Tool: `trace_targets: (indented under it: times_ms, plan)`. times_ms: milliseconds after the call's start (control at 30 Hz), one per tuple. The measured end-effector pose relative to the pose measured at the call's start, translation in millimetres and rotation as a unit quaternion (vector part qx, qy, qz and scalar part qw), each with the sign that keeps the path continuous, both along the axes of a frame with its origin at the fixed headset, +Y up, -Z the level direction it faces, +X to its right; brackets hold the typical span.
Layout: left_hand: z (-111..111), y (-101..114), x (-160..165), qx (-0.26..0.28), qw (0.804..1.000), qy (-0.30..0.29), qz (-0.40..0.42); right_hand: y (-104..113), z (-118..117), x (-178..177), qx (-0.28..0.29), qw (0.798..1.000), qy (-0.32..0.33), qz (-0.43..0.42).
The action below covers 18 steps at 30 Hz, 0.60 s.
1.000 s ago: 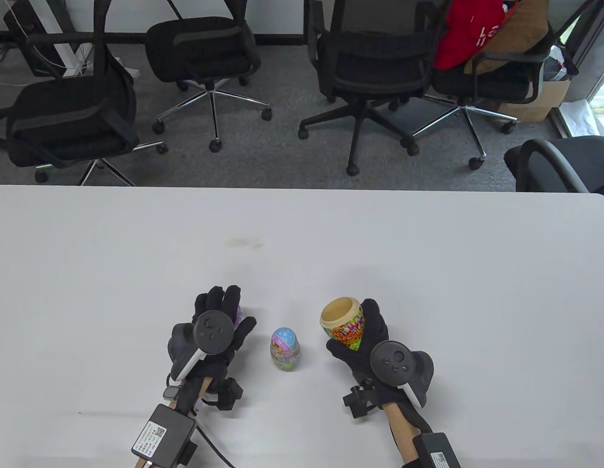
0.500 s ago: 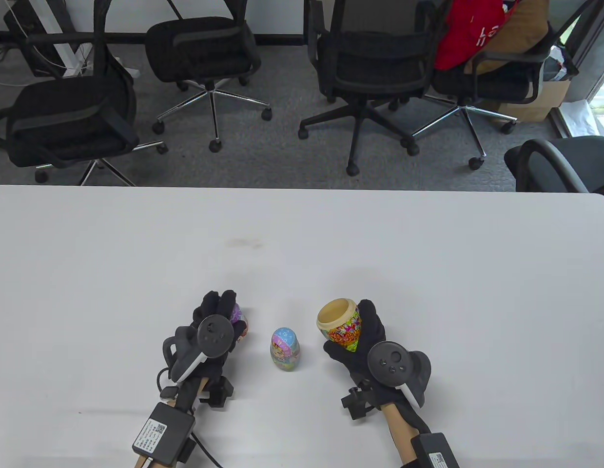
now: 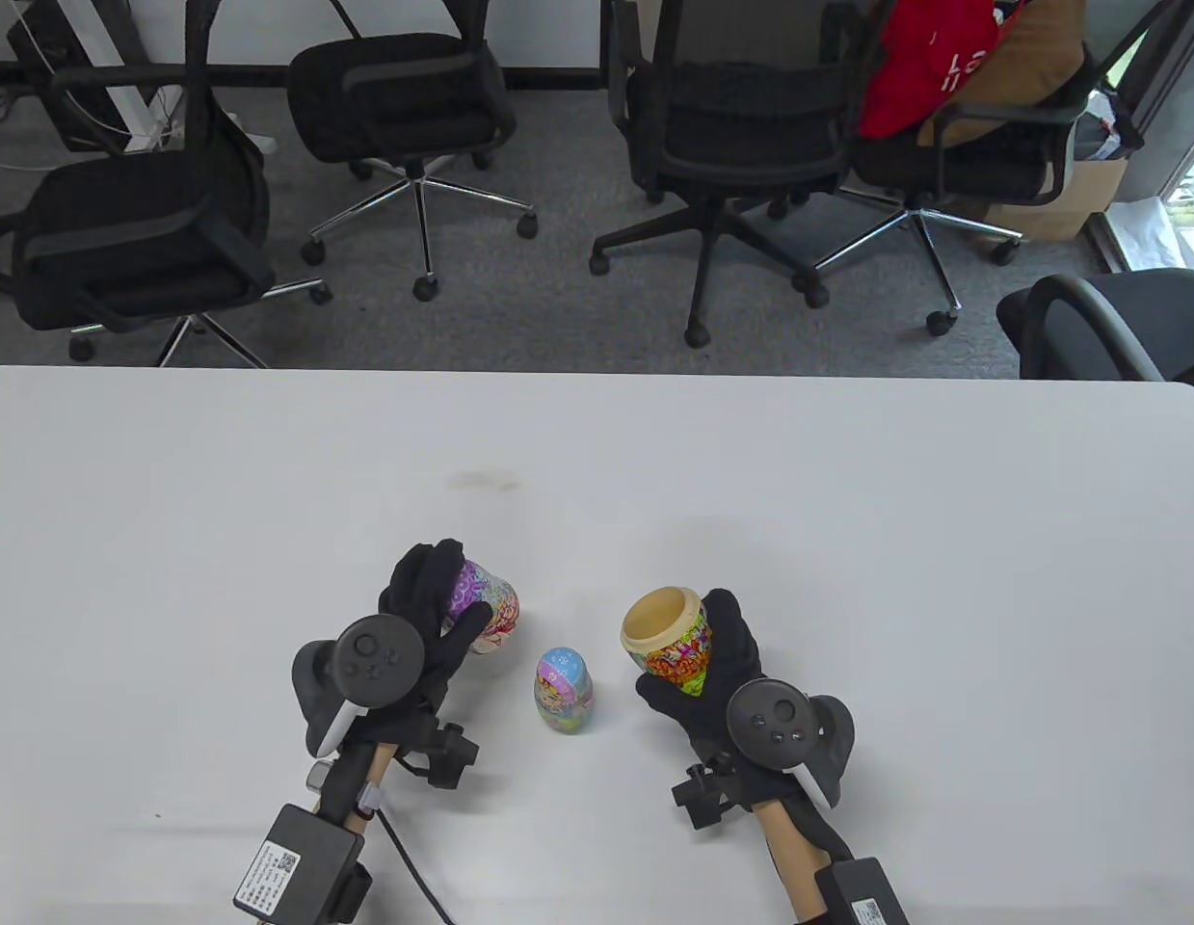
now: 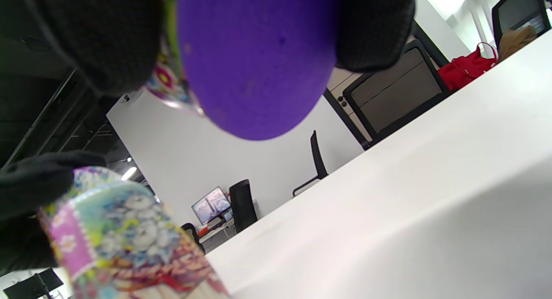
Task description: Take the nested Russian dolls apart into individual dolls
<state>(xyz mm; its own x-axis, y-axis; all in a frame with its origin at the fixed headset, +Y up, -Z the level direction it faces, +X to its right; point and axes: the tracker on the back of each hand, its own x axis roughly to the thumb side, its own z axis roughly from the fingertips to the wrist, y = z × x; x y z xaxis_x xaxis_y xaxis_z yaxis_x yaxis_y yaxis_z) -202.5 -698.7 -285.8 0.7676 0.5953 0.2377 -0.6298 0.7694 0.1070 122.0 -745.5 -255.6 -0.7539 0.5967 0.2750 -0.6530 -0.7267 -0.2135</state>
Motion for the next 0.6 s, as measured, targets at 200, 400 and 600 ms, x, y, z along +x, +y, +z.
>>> trace_targets:
  times_ms: [200,400,600]
  plan:
    - [9.6,18.6,5.7,0.015,0.995,-0.049,0.082,9.1,6.5,-9.1,0.023,0.999,0.020,0.013]
    - [20.5,31.9,18.0,0.019,0.983,-0.106,0.146,13.4,12.0,-19.5,0.034,0.998,0.045,0.016]
    - [27.3,36.1,31.4,0.011,0.969,-0.159,0.187,14.8,15.1,-26.6,0.043,0.997,0.063,0.034]
